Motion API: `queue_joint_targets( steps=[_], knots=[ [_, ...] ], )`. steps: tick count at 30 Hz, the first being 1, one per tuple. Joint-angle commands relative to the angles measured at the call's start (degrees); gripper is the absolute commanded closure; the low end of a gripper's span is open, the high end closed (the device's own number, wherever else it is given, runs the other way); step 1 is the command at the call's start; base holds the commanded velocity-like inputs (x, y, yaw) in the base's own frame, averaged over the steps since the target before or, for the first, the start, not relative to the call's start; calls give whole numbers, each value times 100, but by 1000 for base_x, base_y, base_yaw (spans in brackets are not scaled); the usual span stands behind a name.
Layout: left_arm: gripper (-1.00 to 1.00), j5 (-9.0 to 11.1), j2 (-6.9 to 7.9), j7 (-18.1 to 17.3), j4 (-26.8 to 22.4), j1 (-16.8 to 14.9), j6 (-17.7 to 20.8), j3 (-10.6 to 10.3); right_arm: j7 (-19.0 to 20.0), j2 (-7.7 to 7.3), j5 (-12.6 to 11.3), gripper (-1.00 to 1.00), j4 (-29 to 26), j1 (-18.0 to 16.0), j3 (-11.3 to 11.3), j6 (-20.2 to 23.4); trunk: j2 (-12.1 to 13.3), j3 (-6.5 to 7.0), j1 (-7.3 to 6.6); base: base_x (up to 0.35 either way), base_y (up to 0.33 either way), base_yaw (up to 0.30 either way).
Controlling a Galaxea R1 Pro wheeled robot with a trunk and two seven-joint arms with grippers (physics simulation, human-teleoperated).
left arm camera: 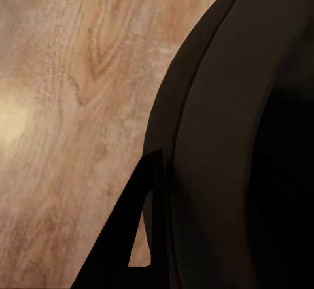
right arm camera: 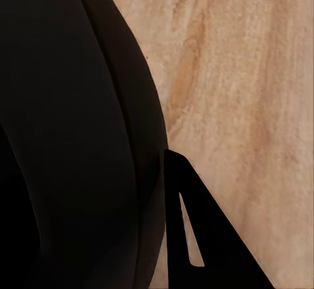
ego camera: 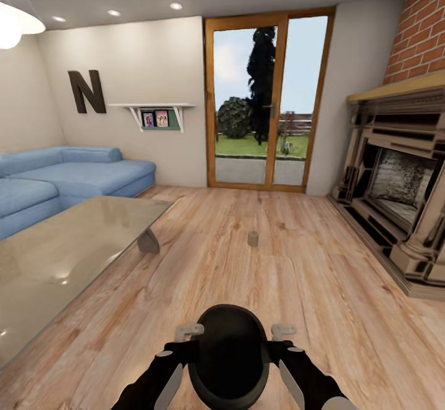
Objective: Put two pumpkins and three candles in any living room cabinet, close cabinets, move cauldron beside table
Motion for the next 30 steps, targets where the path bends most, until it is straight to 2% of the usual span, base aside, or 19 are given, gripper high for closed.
queue_joint_targets(
  steps=[1, 9, 24, 30],
  knots=[
    [100, -17, 7, 60, -10, -4, 31, -18, -21, -5, -34, 100, -23, -3, 20, 34, -3, -5, -2, 0, 0, 271],
    [100, -17, 7, 61, -10, -4, 31, -19, -21, -5, -34, 100, -25, -3, 20, 34, -3, -5, -2, 105, -116, 271],
    [100, -17, 7, 59, -10, -4, 31, -19, -21, -5, -34, 100, -29, -3, 26, 37, -3, -5, -2, 270, -162, 271],
    [100, -17, 7, 61, -10, -4, 31, -19, -21, -5, -34, 100, -29, -3, 28, 39, -3, -5, -2, 308, -38, 271]
  ],
)
